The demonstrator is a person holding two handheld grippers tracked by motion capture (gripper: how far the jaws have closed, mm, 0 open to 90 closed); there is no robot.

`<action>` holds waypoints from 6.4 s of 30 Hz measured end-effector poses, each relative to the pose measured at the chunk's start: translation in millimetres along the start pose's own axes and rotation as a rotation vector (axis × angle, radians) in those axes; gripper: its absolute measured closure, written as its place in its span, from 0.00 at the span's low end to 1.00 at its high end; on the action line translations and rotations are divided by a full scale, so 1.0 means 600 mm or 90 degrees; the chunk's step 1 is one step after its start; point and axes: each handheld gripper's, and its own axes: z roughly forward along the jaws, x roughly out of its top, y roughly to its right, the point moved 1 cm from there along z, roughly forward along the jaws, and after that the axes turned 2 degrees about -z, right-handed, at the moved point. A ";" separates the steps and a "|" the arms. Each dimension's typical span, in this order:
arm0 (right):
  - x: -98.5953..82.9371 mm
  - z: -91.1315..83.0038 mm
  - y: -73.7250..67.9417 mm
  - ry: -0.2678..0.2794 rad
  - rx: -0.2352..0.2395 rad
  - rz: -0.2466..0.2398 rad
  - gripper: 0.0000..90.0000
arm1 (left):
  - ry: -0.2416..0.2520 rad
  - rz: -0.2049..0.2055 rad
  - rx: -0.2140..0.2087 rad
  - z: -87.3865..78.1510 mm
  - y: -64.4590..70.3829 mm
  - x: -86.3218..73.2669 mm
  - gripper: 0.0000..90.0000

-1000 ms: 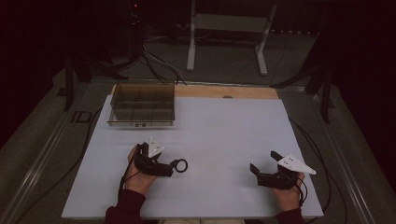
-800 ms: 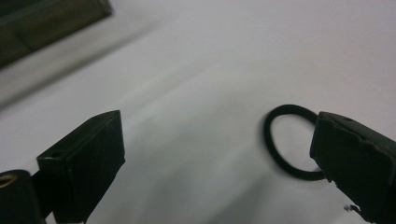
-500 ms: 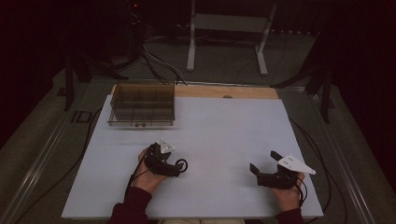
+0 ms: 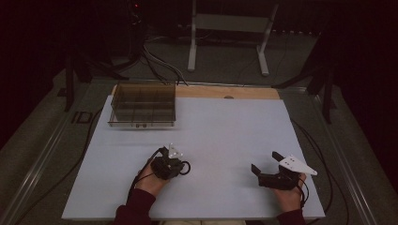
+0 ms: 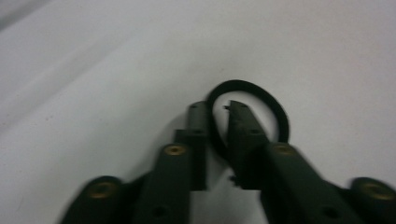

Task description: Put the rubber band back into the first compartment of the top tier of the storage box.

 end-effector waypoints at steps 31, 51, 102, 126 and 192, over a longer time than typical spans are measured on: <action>0.000 -0.001 0.003 0.007 -0.004 0.013 0.00 | 0.061 -0.019 0.002 -0.051 -0.017 0.018 0.98; 0.000 -0.003 0.003 0.012 -0.005 0.015 0.00 | 0.112 -0.024 0.039 -0.110 -0.045 0.050 0.98; 0.000 -0.002 0.002 0.011 -0.004 0.016 0.00 | 0.160 -0.057 0.111 -0.196 -0.151 0.089 0.98; 0.000 0.000 0.000 0.008 -0.003 0.016 0.00 | 0.166 -0.072 0.140 -0.213 -0.202 0.092 0.98; 0.000 0.001 0.002 0.006 -0.011 0.011 0.00 | 0.110 -0.179 0.239 -0.195 -0.310 0.087 0.98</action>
